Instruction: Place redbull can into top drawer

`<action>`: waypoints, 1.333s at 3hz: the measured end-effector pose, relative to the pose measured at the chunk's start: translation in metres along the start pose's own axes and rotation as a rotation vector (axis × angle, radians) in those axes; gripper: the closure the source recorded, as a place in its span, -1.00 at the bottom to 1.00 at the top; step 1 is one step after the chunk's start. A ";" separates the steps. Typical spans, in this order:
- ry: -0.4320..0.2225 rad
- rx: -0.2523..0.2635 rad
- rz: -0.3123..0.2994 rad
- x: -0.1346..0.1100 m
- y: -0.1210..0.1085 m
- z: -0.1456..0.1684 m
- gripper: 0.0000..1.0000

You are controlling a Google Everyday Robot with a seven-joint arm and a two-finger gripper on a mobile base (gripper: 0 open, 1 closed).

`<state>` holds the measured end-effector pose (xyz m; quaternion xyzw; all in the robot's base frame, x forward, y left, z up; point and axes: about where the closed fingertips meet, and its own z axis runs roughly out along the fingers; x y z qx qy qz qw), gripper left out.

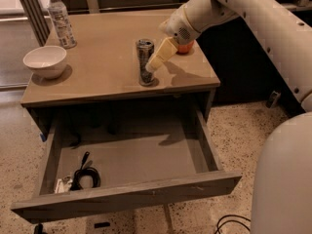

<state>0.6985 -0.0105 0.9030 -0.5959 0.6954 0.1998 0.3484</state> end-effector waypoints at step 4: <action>-0.049 -0.083 0.007 -0.013 0.014 0.024 -0.15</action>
Offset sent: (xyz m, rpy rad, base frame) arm -0.0146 0.0419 -0.0069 0.0816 0.0734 0.0984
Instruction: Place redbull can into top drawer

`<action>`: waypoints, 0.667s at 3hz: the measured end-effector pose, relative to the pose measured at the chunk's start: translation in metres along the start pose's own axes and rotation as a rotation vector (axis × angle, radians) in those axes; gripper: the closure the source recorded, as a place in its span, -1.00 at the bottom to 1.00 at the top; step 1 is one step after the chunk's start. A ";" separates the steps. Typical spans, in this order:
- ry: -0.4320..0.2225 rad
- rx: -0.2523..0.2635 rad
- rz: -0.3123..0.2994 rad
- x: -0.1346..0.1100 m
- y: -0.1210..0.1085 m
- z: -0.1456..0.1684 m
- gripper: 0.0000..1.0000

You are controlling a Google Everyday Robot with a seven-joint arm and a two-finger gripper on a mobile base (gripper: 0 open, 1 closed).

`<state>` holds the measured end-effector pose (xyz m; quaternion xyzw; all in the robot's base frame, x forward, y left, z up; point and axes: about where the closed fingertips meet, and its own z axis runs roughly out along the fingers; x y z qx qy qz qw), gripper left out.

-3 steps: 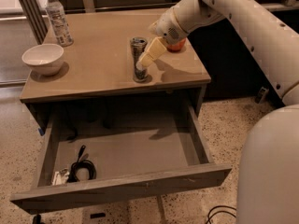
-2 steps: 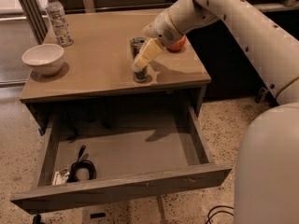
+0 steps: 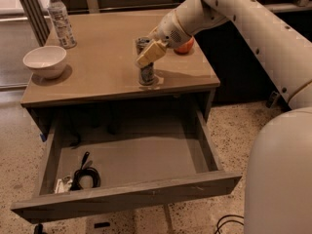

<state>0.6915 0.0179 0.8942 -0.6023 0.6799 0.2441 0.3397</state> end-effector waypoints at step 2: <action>0.000 0.000 0.000 0.000 0.000 0.000 0.78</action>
Offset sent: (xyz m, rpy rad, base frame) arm 0.0000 0.0000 0.0000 0.0000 0.0000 0.0000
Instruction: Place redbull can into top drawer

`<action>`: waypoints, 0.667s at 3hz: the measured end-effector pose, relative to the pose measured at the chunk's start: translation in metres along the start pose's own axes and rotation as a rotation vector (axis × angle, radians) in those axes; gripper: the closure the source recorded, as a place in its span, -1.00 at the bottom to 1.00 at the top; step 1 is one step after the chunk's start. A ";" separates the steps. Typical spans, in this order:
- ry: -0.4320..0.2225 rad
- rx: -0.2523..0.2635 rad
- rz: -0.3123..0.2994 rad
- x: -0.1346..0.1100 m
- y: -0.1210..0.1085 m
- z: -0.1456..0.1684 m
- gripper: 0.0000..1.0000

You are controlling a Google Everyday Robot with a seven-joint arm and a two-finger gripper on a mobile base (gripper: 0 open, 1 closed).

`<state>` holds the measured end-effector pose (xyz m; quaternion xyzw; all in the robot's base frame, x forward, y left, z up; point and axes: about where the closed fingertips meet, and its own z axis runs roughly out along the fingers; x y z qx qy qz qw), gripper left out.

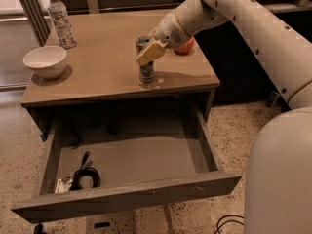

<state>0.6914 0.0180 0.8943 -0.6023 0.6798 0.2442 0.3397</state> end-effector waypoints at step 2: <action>-0.041 -0.037 -0.021 -0.025 0.040 -0.022 1.00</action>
Offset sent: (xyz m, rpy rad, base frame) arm -0.0853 0.0016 0.0556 0.0752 0.0067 0.0732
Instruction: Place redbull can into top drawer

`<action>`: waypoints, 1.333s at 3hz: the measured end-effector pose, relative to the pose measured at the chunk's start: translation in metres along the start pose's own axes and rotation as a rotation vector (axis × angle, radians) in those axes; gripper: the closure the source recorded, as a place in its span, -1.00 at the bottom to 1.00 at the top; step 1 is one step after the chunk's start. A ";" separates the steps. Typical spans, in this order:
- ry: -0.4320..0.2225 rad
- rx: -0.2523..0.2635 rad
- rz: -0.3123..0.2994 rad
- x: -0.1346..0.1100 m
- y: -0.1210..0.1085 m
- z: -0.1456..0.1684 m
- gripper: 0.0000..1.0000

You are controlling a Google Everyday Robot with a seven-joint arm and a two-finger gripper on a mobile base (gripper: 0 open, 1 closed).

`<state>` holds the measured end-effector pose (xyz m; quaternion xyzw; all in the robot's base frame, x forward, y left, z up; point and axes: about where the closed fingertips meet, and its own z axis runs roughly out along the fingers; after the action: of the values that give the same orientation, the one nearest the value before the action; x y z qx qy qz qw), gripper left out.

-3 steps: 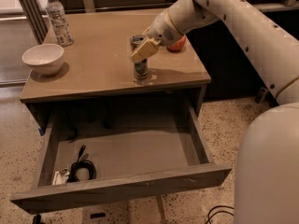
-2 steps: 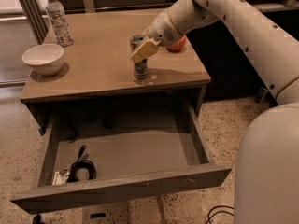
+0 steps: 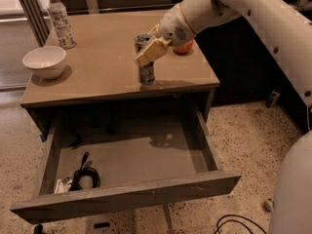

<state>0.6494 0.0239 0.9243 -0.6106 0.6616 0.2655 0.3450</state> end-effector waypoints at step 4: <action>-0.072 -0.082 0.071 0.019 0.109 0.004 1.00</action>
Offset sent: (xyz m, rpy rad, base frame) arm -0.0394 -0.0050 0.0139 0.0424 0.0324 0.0057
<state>0.5415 0.0278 0.8991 -0.5905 0.6586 0.3259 0.3337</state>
